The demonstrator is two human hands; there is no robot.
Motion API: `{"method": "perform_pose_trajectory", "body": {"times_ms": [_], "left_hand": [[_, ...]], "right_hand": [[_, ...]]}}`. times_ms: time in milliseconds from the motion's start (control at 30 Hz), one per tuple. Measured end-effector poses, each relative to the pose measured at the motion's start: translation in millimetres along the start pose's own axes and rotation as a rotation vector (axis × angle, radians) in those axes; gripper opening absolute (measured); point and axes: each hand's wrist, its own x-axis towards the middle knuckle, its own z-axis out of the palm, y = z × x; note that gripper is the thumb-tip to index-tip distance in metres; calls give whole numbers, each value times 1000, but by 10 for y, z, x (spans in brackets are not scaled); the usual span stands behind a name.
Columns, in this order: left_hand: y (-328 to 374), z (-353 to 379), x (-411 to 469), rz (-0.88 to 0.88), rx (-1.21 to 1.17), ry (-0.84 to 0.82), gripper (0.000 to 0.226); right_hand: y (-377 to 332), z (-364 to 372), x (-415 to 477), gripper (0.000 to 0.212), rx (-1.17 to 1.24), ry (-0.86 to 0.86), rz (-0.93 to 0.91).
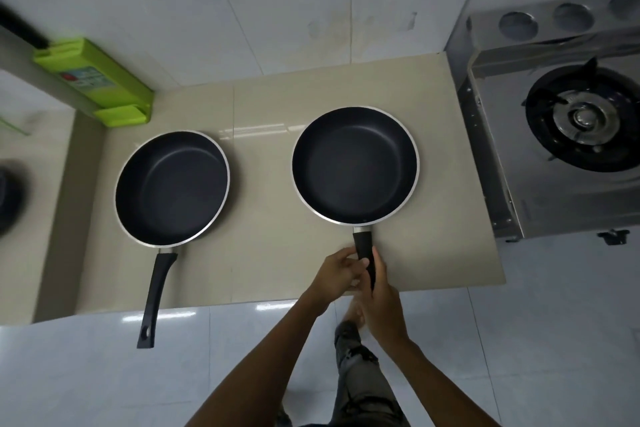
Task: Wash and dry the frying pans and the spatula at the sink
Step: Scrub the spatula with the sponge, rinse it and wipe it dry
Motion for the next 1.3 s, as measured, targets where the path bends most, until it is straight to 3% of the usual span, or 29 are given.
{"method": "perform_pose_trajectory", "body": {"times_ms": [100,167,300,367,533,833,1100,1300], "left_hand": [[-136,-117,-134,79,229,58,39],[-213,-271,-313,154,431,142,49],[-416,-713,-810,387,1009,433,82],[-605,-1008,-1069,487,1096,556,76],[-1123,-1952,-1970,571,1109,774,66],[-1869,-4286,-3606,381,1000,1233,63],[-2276,-5858,-4152,186,874,1447,66],[-2328,-7189,-3991,100,860,1401,74]], "right_hand": [[-92,-56,-57,77,-174,64,-38],[-170,-73,-125,70,-393,103,-102],[-391,-28,-313,64,-781,166,-208],[-606,124,-522,61,-855,183,-316],[-1296,941,-1205,64,-911,120,-596],[-3080,3103,-2239,50,-780,-3,-1116],[-4297,4639,-2613,51,-771,-153,-1248],[-4998,5784,-2438,51,-736,-215,-1244]]}}
